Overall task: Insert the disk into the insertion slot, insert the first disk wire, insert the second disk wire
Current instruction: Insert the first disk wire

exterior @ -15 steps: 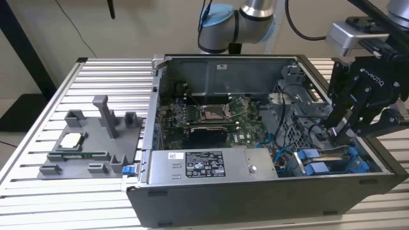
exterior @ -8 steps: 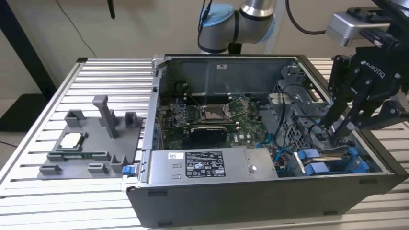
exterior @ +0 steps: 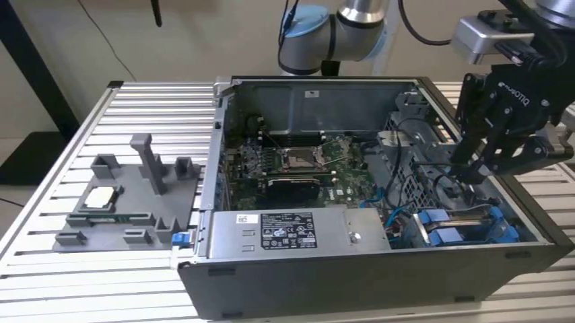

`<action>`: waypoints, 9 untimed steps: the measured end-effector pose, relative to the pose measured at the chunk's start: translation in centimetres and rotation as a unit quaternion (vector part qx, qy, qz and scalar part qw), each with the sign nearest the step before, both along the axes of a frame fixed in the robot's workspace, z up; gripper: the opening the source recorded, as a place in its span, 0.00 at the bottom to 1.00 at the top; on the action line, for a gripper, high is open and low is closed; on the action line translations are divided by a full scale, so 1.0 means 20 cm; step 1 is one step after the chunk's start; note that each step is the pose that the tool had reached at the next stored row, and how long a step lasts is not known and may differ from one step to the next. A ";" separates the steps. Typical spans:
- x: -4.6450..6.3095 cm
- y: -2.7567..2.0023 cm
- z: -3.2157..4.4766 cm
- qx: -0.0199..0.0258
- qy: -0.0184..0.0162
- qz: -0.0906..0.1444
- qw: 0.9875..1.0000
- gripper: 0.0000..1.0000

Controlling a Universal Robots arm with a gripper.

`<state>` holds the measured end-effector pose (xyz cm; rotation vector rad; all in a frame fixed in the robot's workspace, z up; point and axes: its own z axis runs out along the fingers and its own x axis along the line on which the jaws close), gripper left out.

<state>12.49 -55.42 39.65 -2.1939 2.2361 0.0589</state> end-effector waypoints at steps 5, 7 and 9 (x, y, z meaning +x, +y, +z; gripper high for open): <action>0.01 0.003 -0.015 0.014 0.000 0.000 1.000 0.41; 0.01 0.003 -0.023 0.017 0.000 0.000 1.000 0.41; 0.01 0.003 -0.028 0.021 0.000 0.000 1.000 0.41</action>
